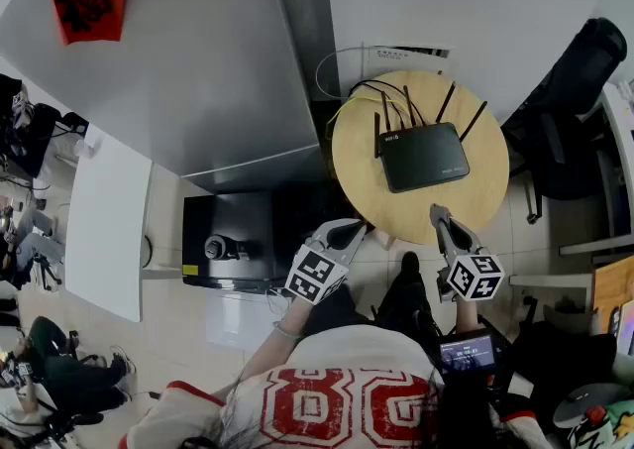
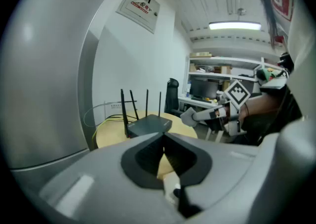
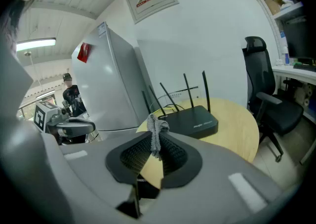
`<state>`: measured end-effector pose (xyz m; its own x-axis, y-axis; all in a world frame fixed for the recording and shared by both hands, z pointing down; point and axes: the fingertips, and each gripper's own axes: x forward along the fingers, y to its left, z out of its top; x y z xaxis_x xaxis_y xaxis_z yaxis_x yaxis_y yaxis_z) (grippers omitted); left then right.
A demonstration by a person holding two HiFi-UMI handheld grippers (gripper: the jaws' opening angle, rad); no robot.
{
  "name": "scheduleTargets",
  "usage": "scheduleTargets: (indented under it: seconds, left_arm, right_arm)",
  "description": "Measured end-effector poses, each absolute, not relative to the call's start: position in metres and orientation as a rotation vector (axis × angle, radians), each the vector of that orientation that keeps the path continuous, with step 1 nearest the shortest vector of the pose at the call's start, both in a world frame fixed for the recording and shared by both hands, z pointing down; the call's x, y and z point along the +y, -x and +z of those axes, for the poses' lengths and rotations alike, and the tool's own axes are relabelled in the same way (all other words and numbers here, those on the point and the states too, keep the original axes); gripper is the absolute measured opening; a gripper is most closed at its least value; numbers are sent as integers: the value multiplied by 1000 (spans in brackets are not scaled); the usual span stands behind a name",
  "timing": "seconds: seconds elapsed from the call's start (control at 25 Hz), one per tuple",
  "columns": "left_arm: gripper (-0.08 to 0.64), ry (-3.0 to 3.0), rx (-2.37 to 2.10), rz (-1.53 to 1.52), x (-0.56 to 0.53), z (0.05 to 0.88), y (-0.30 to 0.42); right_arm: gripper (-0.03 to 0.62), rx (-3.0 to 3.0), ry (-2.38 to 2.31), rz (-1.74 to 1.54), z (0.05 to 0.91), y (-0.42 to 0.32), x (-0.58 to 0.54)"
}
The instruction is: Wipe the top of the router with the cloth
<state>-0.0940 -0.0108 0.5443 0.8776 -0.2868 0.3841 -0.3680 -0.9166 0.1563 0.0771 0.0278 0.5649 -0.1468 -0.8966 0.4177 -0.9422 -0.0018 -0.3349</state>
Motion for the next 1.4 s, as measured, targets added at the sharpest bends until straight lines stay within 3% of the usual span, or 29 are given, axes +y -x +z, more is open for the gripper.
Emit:
scheduleTargets:
  seconds: [0.32, 0.72, 0.96, 1.4]
  left_arm:
    - [-5, -2692, -927, 146, -66, 495, 5]
    - [-5, -2608, -1008, 288, -59, 511, -37]
    - [-5, -2585, -1072, 300, -72, 507, -31]
    - [-5, -2639, -997, 339, -73, 506, -17]
  right_arm:
    - [43, -2190, -1883, 825, 570, -205, -12]
    - [43, -2231, -1680, 735, 586, -267, -79]
    - [43, -2300, -1555, 744, 595, -239, -112]
    - [43, -2394, -1277, 867, 620, -121, -188]
